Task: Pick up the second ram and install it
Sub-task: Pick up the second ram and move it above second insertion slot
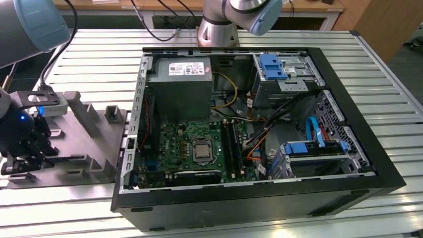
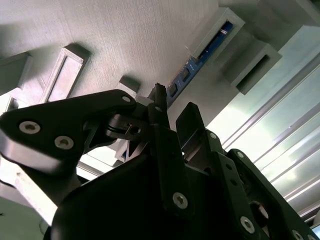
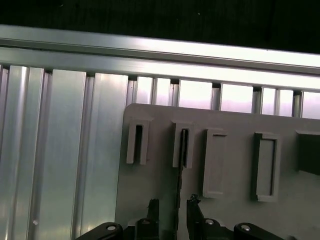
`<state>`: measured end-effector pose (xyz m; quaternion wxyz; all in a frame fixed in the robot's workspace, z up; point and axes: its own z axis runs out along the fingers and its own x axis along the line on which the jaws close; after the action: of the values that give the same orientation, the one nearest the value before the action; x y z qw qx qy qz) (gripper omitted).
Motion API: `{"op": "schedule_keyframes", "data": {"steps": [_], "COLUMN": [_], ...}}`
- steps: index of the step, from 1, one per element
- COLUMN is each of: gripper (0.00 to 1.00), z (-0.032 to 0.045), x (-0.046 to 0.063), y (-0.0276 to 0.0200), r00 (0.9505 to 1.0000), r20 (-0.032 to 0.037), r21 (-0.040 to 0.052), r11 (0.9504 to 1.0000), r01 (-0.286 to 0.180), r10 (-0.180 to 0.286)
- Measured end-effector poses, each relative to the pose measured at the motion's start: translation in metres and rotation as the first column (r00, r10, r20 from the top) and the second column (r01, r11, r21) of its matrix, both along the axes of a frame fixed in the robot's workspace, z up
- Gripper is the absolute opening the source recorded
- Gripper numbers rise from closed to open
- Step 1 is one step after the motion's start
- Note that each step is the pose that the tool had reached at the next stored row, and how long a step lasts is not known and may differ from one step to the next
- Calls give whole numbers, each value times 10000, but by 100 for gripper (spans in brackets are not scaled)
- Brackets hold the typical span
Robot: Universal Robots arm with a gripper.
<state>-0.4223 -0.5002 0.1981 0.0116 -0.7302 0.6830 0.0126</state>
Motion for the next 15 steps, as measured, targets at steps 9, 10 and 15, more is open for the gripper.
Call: {"op": "schedule_keyframes", "data": {"steps": [9,10,15], "gripper": [34,34,27], "z": [2,2,2], "x": [0,-1,0], "y": [0,0,0], "r00": [10000,10000,10000], "r20": [-1,-1,-1], "r21": [3,3,6], "r11": [10000,10000,10000], "r01": [19,19,18], "r10": [-19,-19,-18]}}
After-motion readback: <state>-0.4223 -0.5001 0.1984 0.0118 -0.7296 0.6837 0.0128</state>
